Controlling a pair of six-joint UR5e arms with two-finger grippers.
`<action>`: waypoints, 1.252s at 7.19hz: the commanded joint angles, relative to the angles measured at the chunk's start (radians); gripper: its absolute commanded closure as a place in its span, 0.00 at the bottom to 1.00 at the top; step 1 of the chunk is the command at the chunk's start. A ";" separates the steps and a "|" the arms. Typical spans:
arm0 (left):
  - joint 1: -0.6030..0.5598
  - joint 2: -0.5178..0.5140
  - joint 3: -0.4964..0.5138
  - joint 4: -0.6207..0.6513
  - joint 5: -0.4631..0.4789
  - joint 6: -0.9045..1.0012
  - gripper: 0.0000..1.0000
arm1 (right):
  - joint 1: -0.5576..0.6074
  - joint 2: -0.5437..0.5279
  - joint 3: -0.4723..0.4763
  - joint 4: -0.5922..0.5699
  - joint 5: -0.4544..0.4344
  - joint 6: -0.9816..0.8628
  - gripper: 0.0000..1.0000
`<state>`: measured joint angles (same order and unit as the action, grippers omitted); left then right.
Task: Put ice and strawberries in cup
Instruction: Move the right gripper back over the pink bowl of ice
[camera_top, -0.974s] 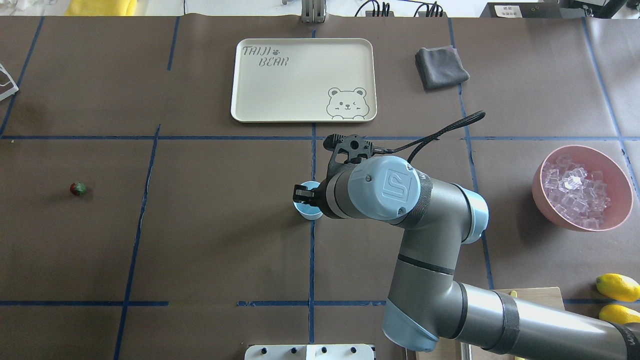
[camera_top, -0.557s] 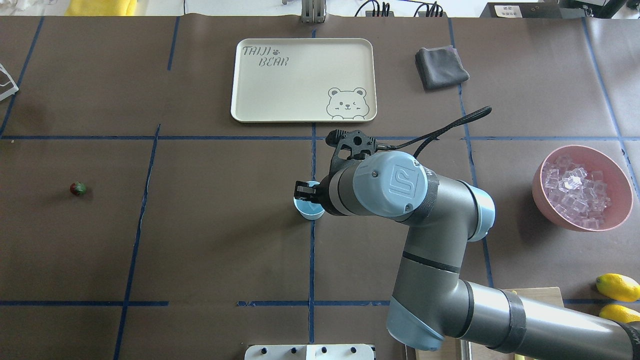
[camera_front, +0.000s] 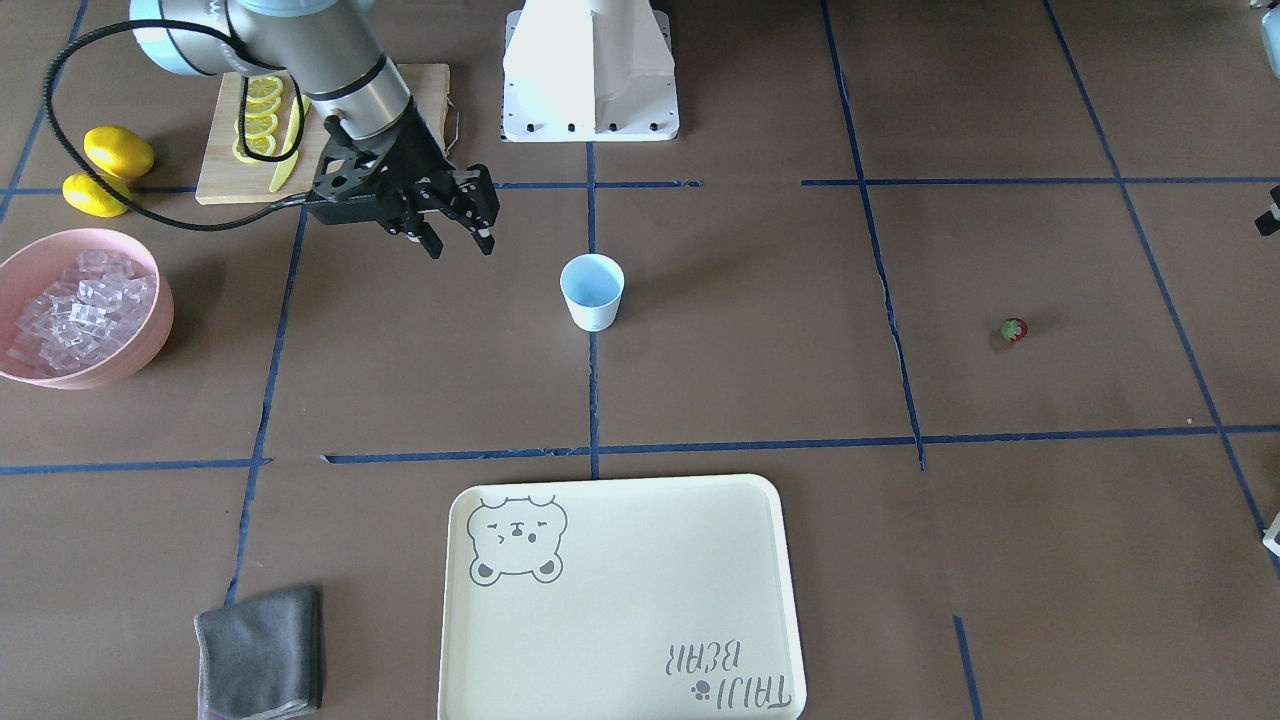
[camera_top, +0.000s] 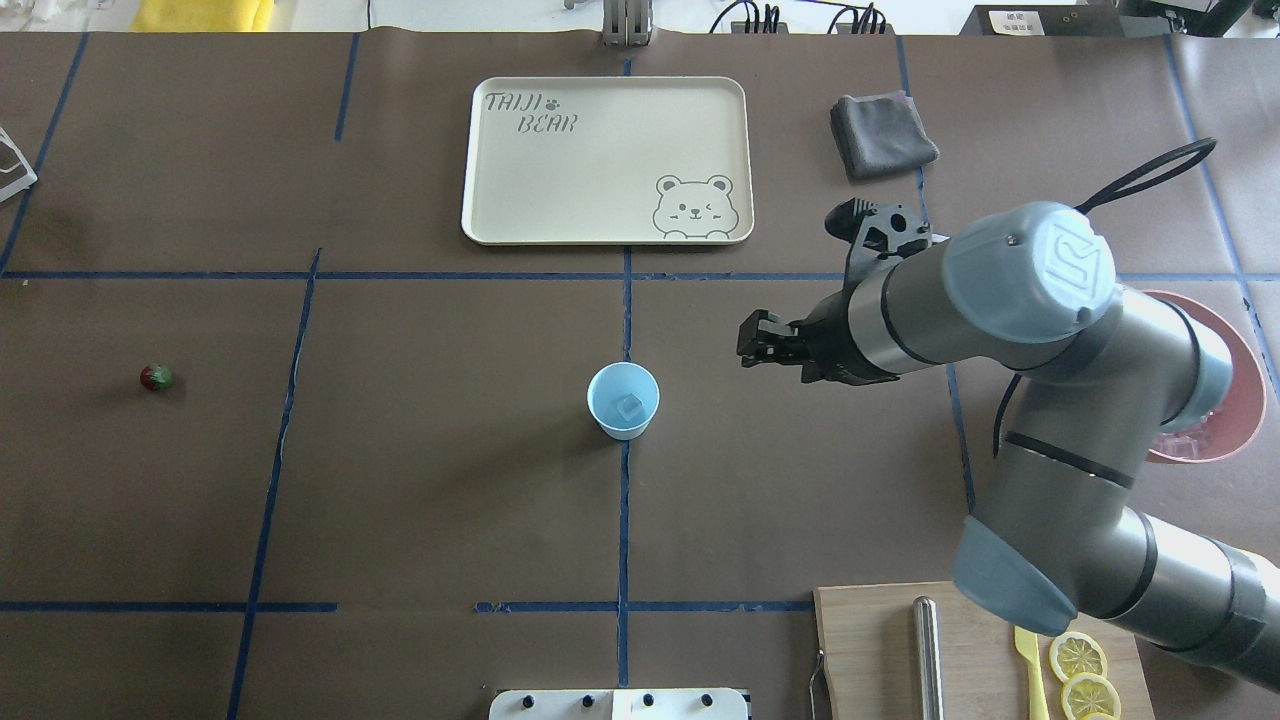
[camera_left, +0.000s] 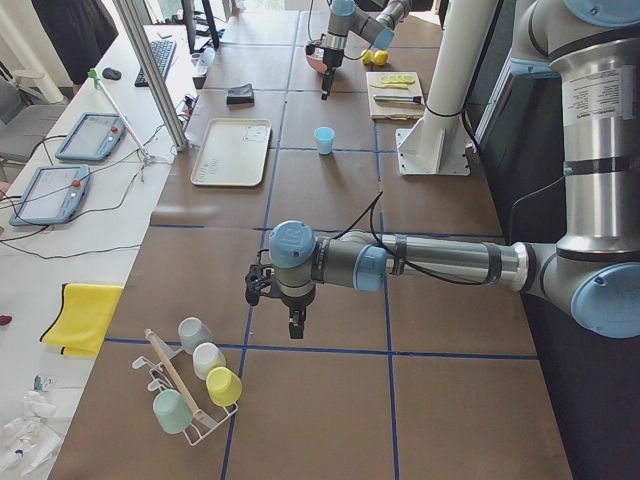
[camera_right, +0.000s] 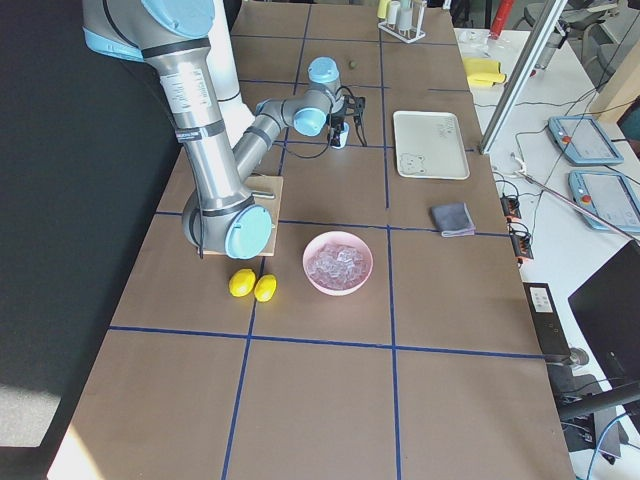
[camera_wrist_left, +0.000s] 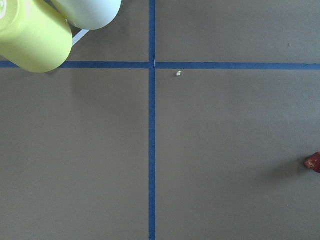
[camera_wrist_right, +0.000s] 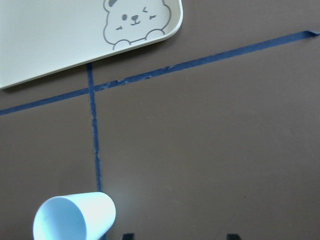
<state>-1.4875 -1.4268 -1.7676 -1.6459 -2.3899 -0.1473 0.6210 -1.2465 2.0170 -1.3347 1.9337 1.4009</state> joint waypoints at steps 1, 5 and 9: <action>0.001 0.000 -0.001 0.000 0.000 0.000 0.00 | 0.116 -0.188 0.061 0.006 0.082 -0.215 0.28; 0.001 0.009 -0.001 -0.002 0.000 0.000 0.00 | 0.319 -0.419 0.034 0.002 0.149 -0.593 0.27; 0.001 0.009 -0.003 -0.002 0.000 0.000 0.00 | 0.433 -0.421 -0.131 0.006 0.237 -0.744 0.22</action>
<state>-1.4869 -1.4175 -1.7700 -1.6475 -2.3899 -0.1473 1.0399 -1.6743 1.9367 -1.3306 2.1583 0.6688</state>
